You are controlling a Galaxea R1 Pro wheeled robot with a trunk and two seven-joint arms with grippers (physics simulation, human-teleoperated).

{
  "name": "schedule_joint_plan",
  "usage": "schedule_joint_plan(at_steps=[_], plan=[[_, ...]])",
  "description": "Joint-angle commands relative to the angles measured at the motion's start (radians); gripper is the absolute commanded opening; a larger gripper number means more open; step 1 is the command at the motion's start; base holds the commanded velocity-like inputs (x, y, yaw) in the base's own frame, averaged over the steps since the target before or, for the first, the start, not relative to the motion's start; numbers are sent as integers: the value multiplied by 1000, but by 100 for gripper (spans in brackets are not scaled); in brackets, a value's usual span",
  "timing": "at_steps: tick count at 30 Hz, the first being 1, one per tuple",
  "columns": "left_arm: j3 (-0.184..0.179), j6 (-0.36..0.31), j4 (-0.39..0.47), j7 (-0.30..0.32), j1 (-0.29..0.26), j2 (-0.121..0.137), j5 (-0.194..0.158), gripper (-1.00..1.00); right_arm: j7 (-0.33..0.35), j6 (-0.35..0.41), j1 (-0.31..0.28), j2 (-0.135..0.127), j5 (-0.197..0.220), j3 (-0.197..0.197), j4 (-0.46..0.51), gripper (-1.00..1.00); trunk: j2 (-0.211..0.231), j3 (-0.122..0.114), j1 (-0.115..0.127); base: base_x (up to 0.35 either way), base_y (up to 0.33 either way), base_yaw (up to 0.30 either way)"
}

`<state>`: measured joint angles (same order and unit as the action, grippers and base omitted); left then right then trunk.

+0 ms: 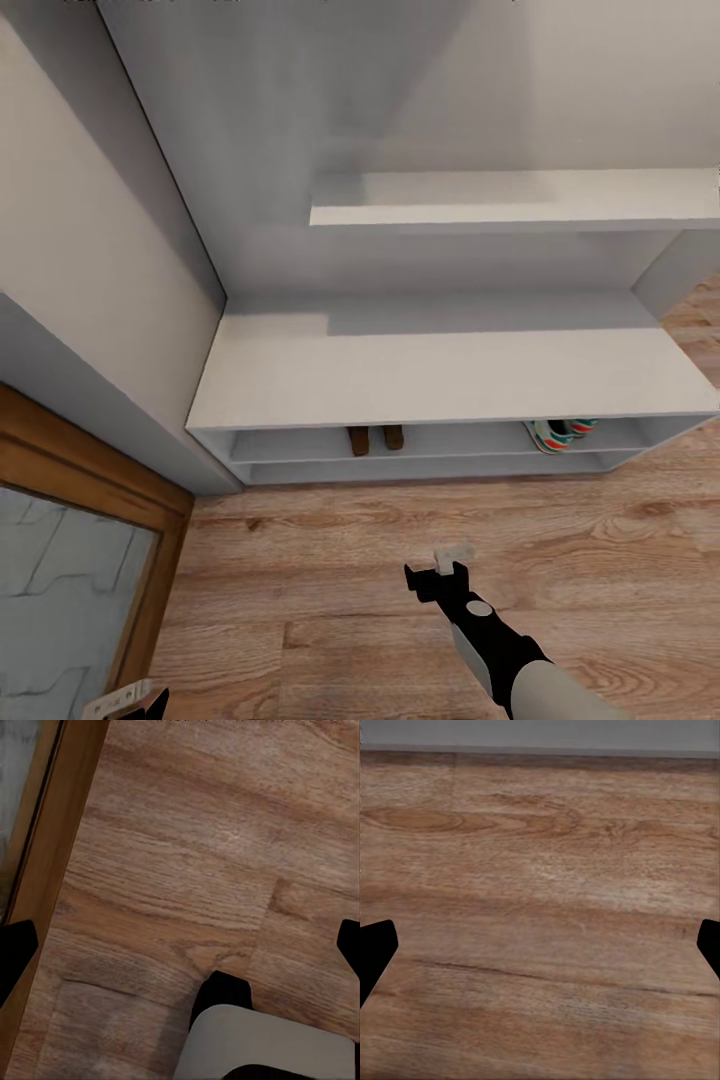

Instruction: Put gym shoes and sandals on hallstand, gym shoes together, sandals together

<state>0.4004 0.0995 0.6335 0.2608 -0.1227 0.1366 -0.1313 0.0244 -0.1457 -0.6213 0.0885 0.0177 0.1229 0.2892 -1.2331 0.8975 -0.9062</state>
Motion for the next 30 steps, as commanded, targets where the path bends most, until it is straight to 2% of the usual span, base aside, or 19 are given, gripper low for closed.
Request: schedule_joint_plan(at_steps=[1,13,27,30], plan=[[0,0,0,0,0,0,0,100,0,0,0,0,0,0,0,100,7,-3,4,0,0,0],[0,0,0,0,0,0,0,100,0,0,0,0,1,1,-49,100,91,-41,50,0,0,0],[0,0,0,0,0,0,-1,100,0,0,0,0,2,0,-57,100,189,-85,104,0,0,0],[-1,0,0,1,0,0,-1,100,0,0,0,0,2,0,-68,100,189,-85,104,0,0,0]])
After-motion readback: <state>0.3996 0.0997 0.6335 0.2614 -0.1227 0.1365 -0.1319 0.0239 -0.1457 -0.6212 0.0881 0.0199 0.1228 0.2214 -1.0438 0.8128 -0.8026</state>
